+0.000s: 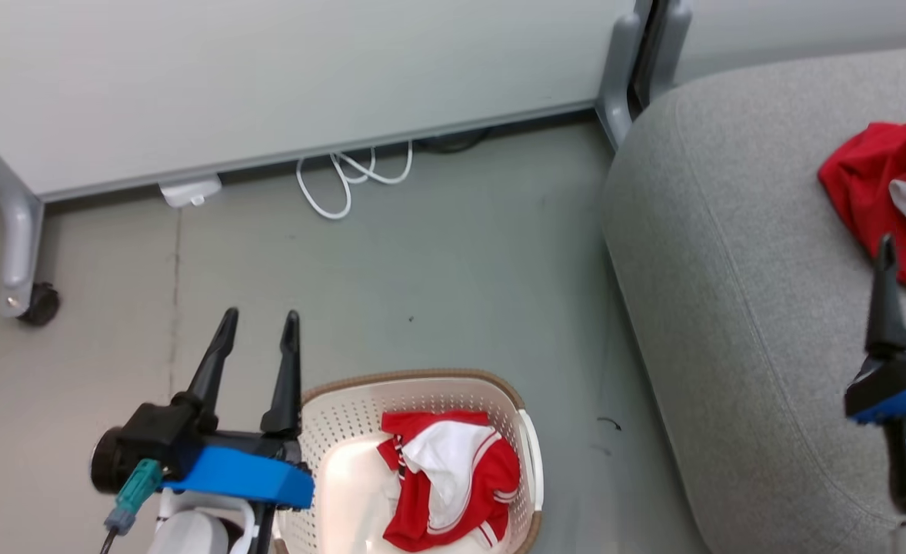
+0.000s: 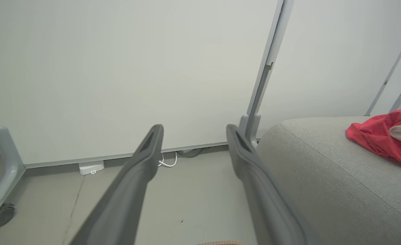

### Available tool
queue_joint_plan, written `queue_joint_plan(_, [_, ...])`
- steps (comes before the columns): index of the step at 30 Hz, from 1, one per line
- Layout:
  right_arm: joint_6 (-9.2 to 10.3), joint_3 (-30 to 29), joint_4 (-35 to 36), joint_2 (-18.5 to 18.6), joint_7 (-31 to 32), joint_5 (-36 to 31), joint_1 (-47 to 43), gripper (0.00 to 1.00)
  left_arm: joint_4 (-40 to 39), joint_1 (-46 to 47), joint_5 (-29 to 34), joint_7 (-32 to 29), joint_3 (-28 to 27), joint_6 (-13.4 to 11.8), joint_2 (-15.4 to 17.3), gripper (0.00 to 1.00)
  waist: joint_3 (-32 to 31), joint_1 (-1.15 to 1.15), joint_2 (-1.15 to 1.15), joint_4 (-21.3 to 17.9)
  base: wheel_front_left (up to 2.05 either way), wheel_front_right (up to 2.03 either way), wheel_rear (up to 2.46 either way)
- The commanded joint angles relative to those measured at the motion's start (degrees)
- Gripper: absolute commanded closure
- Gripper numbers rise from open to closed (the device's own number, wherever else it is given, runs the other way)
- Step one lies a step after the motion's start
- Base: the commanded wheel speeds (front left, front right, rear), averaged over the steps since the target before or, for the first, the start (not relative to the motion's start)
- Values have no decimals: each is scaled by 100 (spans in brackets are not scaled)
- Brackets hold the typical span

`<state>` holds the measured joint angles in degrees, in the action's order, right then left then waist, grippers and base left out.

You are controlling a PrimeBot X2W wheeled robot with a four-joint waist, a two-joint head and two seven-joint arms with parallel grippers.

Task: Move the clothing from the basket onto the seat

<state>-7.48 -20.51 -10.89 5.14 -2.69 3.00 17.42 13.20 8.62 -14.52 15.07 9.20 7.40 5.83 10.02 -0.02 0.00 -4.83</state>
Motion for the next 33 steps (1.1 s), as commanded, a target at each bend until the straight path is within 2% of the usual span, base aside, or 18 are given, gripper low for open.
queue_joint_plan(1, [-3, 133, 210, -78, -57, -59, -293, 0, 45, -118, 48, 15, -172, 0, -26, 0, -232, 2, 0, 104, 0, 0, 0])
queue_joint_plan(9, [-3, 734, 636, -218, -159, -71, -1115, 0, 246, -398, 106, 14, -674, -2, -102, 0, -549, 2, 0, 394, 0, 0, 0])
queue_joint_plan(16, [-3, 1149, 582, -222, -269, 62, -1487, 0, 358, -568, 153, 15, -925, 2, -142, 0, -662, 2, 0, 595, 0, 0, 0])
queue_joint_plan(23, [-3, 1418, 393, -223, -314, 162, -1641, 0, 483, -666, 200, 15, -1005, 7, -161, 0, -729, 2, 0, 738, 0, 0, 0])
queue_joint_plan(33, [-3, 1549, 253, -224, -337, 155, -1632, 0, 567, -673, 155, 15, -914, 10, -155, 0, -755, 2, 0, 703, 0, 0, 0])
